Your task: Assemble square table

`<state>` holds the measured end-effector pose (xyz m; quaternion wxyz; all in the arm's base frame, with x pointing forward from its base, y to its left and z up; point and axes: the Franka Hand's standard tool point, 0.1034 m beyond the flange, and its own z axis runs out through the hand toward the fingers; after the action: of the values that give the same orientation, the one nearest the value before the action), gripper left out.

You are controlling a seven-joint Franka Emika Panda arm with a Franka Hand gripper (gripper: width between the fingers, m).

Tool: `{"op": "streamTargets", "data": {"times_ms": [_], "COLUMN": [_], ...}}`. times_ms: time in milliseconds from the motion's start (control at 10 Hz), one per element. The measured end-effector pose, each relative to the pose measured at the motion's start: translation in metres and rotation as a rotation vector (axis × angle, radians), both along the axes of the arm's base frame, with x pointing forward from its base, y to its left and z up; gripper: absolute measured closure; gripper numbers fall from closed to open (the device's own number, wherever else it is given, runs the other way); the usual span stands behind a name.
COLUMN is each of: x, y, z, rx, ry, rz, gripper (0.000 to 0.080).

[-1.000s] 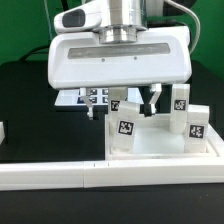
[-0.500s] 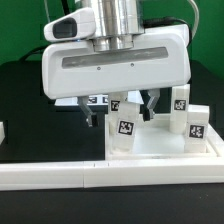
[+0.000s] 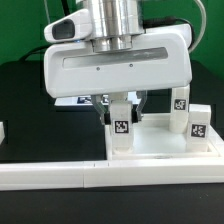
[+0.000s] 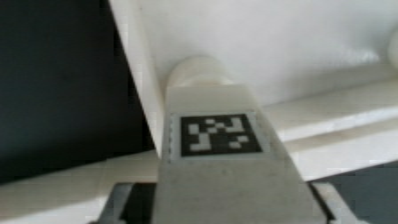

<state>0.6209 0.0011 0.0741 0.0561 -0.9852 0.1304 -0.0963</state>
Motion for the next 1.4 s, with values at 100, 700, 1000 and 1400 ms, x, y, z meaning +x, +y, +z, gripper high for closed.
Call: {"op": "streamTargets", "data": {"times_ms": [100, 700, 1000, 1400], "x": [0.000, 0.001, 0.002, -0.003], "y": [0.000, 0.000, 0.005, 0.017], "z": [0.000, -0.002, -0.003, -0.003], "rx": [0.008, 0.216, 0.269, 0.159], "ry": [0.003, 0.140, 0.172, 0.193], "rz": [-0.034, -0.858, -1.110, -0.815], "gripper": [0.0511, 0.0509, 0.0509, 0.0329]}}
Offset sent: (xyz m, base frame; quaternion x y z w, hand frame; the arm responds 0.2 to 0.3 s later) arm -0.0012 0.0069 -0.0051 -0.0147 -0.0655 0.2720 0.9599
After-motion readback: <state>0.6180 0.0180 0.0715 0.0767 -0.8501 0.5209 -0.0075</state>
